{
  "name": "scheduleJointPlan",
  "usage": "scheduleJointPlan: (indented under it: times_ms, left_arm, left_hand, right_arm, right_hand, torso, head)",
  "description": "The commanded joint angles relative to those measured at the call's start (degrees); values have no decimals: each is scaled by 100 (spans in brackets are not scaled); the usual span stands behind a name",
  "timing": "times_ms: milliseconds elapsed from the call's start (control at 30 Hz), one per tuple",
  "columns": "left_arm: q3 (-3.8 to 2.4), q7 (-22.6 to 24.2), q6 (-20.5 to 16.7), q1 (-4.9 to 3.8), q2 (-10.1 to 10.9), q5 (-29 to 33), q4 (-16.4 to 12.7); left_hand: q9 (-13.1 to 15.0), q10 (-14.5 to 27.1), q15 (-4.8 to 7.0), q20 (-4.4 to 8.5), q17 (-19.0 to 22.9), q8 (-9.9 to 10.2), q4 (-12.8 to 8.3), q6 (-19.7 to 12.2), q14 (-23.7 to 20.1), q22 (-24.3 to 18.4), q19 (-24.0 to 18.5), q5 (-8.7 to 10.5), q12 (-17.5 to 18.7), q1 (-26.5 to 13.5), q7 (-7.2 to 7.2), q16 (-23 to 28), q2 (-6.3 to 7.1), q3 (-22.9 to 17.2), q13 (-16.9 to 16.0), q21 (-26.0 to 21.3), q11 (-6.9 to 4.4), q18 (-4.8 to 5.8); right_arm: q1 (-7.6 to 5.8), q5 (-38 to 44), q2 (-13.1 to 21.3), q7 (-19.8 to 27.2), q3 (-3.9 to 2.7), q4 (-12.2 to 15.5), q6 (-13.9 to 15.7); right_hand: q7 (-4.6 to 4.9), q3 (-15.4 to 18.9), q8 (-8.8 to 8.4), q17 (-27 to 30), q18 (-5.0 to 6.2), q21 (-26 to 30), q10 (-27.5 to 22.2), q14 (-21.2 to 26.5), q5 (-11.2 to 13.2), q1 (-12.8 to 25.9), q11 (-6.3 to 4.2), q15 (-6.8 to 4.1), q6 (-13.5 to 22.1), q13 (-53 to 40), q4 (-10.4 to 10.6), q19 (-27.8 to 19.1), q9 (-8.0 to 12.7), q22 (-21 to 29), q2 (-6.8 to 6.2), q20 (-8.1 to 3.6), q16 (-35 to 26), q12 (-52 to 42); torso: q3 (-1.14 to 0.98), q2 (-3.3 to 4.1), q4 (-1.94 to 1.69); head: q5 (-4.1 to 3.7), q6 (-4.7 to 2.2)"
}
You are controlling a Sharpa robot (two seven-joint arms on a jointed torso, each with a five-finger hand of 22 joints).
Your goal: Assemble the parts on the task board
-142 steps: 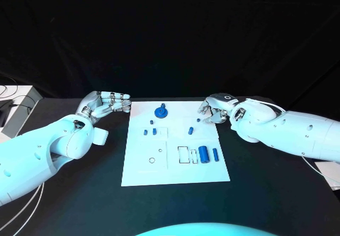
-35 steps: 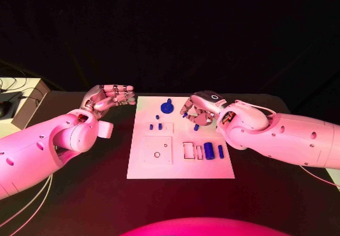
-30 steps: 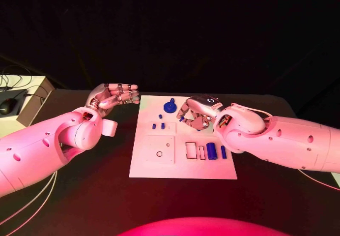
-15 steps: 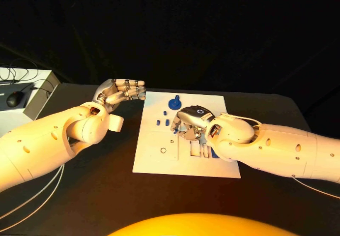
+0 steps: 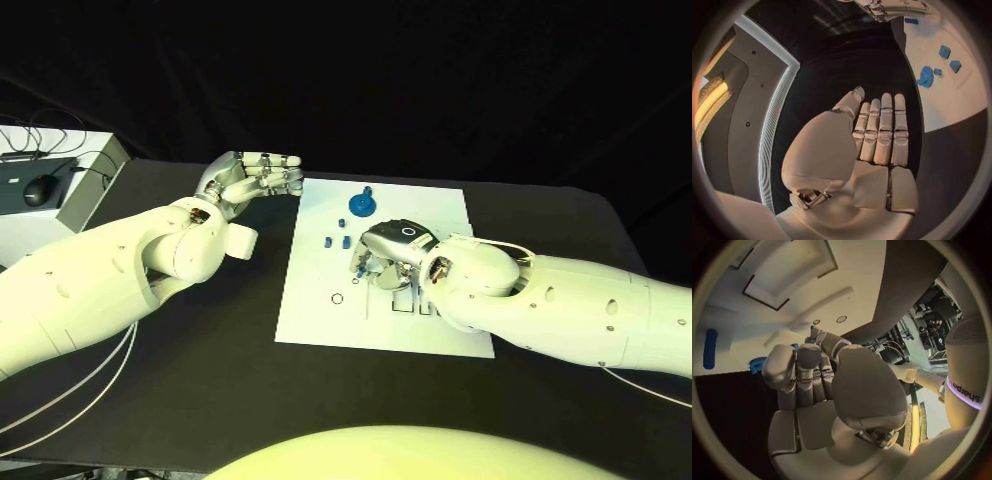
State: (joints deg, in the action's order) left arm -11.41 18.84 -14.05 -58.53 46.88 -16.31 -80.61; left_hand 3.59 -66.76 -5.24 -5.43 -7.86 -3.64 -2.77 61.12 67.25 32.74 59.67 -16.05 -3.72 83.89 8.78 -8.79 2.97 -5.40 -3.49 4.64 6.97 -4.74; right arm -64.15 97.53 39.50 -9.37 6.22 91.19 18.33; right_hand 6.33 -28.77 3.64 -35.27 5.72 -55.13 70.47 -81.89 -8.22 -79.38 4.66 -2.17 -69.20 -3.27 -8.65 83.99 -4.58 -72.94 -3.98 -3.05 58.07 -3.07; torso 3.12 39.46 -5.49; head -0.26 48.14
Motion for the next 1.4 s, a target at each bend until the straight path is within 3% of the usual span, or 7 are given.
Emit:
scheduleJointPlan:
  times_ms: [33, 733, 1400]
  left_arm:
    - [-5, 12, 60, -1, 4, -8, -18]
    - [-5, -7, 66, -2, 53, -20, -37]
    - [-5, -24, 72, -2, 88, -30, -59]
  left_hand:
    - [-1, 49, 10, -15, 0, -1, 9, -1, -47, 5, -37, -15, 15, -49, 29, 19, 11, -22, 8, 8, -3, 31]
    - [-1, 52, 6, -21, 1, -2, 15, 2, -51, -6, -31, -14, 13, -51, 26, 23, 14, -16, 7, -9, -1, 27]
    - [-1, 52, 6, -21, 1, -2, 15, 2, -51, -6, -31, -14, 13, -51, 26, 23, 14, -16, 7, -9, -1, 27]
  right_arm:
    - [18, 105, 3, -26, 0, 64, -114]
    - [59, 167, -41, -29, 0, -17, -99]
    - [126, 257, -144, -24, 2, -155, -118]
  right_hand:
    - [23, 5, 8, 14, 82, 16, 199, 30, -27, -7, -132, 2, -29, -22, -43, 374, -1, 4, 71, -38, 40, -36]
    - [27, 5, 6, 30, 85, 11, 200, 33, -33, 3, -132, 3, -27, -23, -60, 375, 0, 0, 79, -38, 47, -37]
    - [30, 5, 6, 44, 88, 21, 195, 36, -45, 14, -129, 5, -24, -22, -76, 373, 2, 3, 80, -35, 56, -36]
  torso:
    - [-2, -4, 4]
    - [8, -9, 1]
    - [1, -9, 2]
  head:
    - [21, 27]
    - [3, 98]
    - [-1, 132]
